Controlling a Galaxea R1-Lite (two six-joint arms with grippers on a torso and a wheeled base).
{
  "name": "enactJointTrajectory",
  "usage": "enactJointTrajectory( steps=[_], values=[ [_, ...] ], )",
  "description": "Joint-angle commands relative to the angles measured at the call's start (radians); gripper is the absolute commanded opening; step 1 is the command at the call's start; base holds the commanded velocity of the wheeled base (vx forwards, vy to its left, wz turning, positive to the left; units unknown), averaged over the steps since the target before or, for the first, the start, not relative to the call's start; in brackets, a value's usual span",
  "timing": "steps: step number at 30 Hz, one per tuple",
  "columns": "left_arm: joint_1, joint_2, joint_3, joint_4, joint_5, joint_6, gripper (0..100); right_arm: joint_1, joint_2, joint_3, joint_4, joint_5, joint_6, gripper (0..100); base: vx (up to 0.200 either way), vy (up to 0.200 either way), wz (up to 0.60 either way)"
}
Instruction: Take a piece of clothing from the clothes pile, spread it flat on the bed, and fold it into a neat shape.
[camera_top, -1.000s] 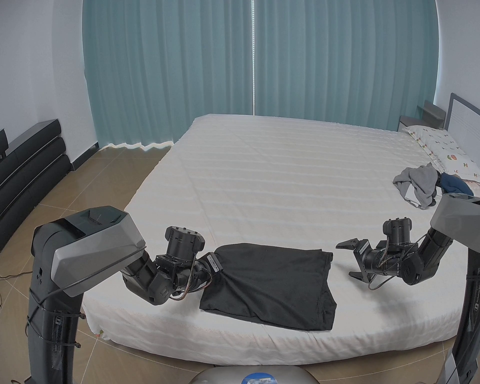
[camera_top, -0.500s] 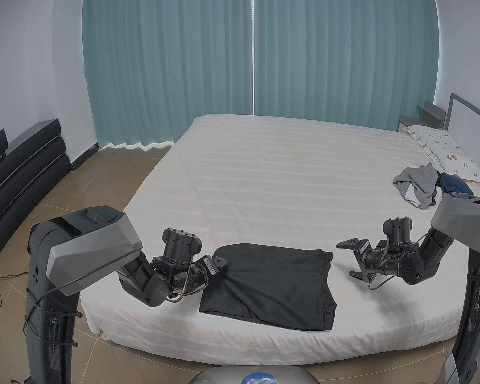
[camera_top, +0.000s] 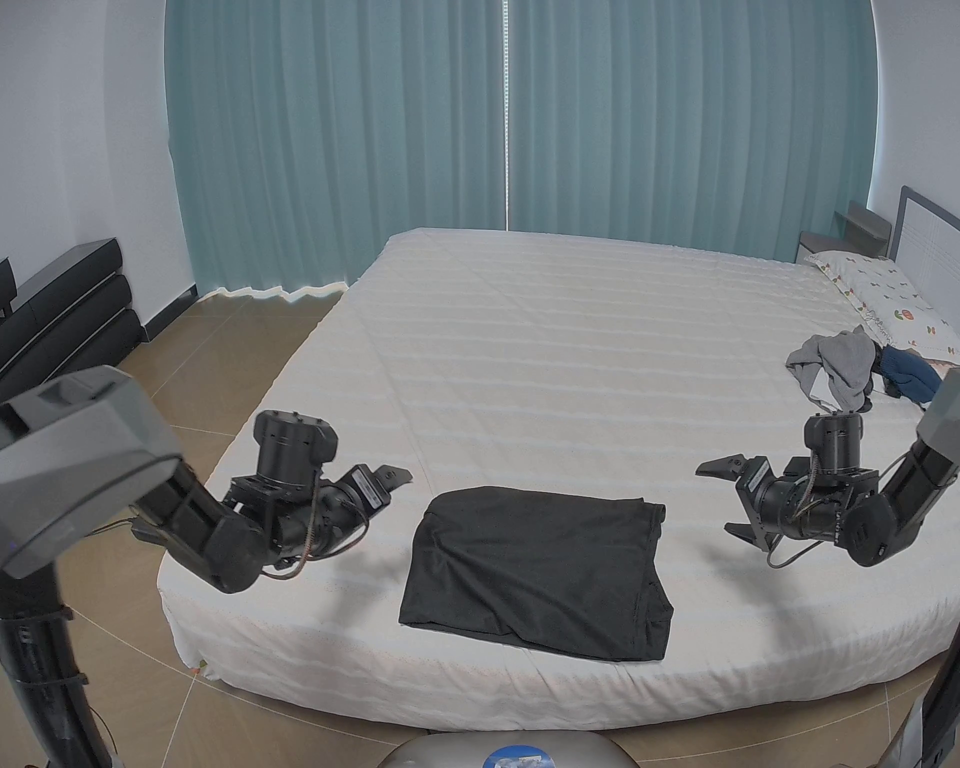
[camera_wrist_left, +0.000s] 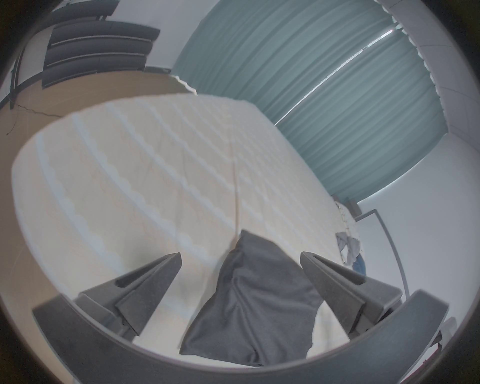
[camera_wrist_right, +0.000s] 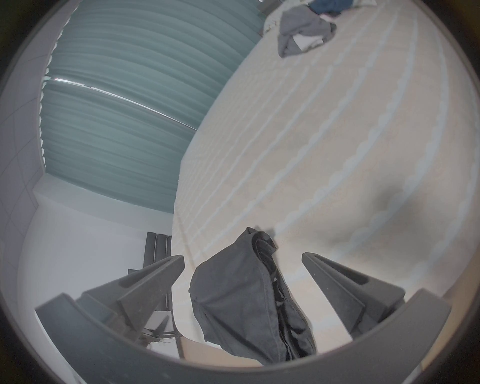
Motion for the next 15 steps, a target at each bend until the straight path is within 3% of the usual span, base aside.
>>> enactJointTrajectory(
  steps=[1,6,7,11,15],
  values=[
    [0.051,-0.425,0.23,0.001,0.029,0.107,100,-0.008,-0.41,0.23,0.003,-0.121,-0.182,100,0.0,0.0,0.0],
    [0.046,-0.623,0.319,0.002,0.148,0.17,100,-0.014,-0.644,0.344,0.005,-0.153,-0.368,100,0.0,0.0,0.0],
    [0.046,-0.623,0.319,0.002,0.148,0.17,100,-0.014,-0.644,0.344,0.005,-0.153,-0.368,100,0.0,0.0,0.0],
    [0.037,-0.825,0.421,0.004,0.242,0.297,100,-0.049,-0.828,0.44,0.005,-0.154,-0.523,100,0.0,0.0,0.0],
    [0.039,-0.96,0.482,0.011,0.3,0.368,100,-0.075,-0.95,0.506,0.006,-0.144,-0.591,100,0.0,0.0,0.0]
  ],
)
